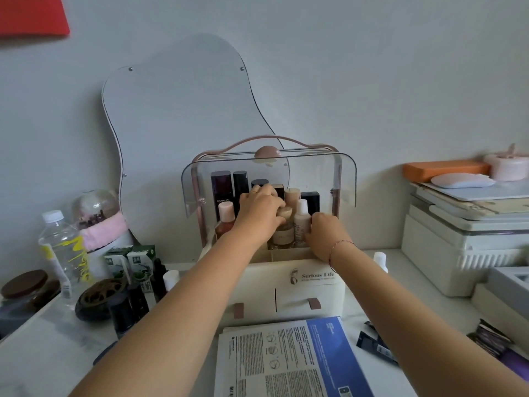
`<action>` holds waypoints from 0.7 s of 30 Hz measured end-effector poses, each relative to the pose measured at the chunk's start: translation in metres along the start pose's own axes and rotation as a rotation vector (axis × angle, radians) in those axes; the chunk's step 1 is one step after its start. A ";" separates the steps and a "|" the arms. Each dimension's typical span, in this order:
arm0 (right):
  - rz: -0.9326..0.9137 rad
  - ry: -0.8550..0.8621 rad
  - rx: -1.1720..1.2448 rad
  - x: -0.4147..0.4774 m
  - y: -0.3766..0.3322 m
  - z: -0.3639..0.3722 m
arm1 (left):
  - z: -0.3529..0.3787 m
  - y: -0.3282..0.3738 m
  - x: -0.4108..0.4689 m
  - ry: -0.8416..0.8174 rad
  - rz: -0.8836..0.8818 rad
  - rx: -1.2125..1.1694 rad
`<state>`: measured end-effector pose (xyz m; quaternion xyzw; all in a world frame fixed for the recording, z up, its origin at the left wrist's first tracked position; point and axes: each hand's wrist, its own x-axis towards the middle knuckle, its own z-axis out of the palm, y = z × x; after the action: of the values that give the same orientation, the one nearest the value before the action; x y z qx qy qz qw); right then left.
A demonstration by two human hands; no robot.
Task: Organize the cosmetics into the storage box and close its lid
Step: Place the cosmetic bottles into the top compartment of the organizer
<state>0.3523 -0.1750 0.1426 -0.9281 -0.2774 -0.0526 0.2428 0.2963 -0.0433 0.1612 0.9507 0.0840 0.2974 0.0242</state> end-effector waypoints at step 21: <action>0.233 0.101 0.406 -0.037 0.159 0.029 | 0.028 0.035 -0.083 0.187 0.127 -0.252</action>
<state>0.4061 -0.2946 0.0416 -0.8822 -0.1607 -0.0138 0.4423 0.2505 -0.0916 0.0950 0.9117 -0.0124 0.3939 0.1163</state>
